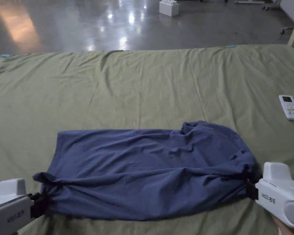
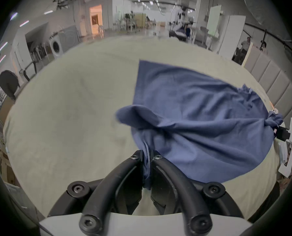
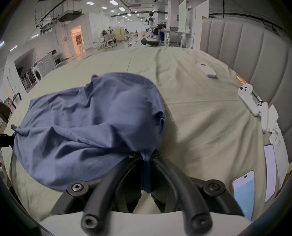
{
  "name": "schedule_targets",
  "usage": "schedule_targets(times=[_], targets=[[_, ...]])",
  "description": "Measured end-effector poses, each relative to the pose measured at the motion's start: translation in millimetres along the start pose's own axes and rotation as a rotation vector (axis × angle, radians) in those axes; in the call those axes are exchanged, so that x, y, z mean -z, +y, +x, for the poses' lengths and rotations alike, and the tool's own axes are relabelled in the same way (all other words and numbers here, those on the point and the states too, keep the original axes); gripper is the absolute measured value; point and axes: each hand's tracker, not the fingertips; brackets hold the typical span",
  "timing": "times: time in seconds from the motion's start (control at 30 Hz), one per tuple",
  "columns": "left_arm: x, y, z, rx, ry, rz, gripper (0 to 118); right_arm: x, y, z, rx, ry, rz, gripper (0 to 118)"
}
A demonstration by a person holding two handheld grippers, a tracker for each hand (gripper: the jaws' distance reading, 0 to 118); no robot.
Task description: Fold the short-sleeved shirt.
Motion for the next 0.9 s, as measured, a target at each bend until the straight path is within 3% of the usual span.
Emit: schedule_targets(times=[0.07, 0.13, 0.5, 0.63, 0.77, 0.83, 0.9], targets=[[-28, 7, -5, -0.088, -0.064, 0.011, 8, -15, 2, 0, 0.018, -0.032, 0.001, 8], [-46, 2, -12, -0.141, -0.087, 0.034, 8, -33, -3, 2, 0.098, -0.025, 0.019, 8], [-99, -87, -35, -0.150, -0.089, -0.011, 8, -136, -73, 15, 0.087, -0.027, -0.036, 8], [-100, -107, -33, -0.170, -0.091, -0.031, 8, -148, -89, 13, 0.047, -0.054, -0.078, 8], [-86, -112, -34, -0.176, -0.095, -0.006, 8, -131, -97, 18, 0.102, -0.033, -0.127, 8], [-82, -110, -33, -0.191, -0.087, -0.021, 21, -119, -99, 23, 0.101, -0.032, -0.184, 11], [-92, -106, -31, -0.196, -0.061, -0.002, 67, -121, -101, 21, 0.076, -0.076, -0.186, 55]])
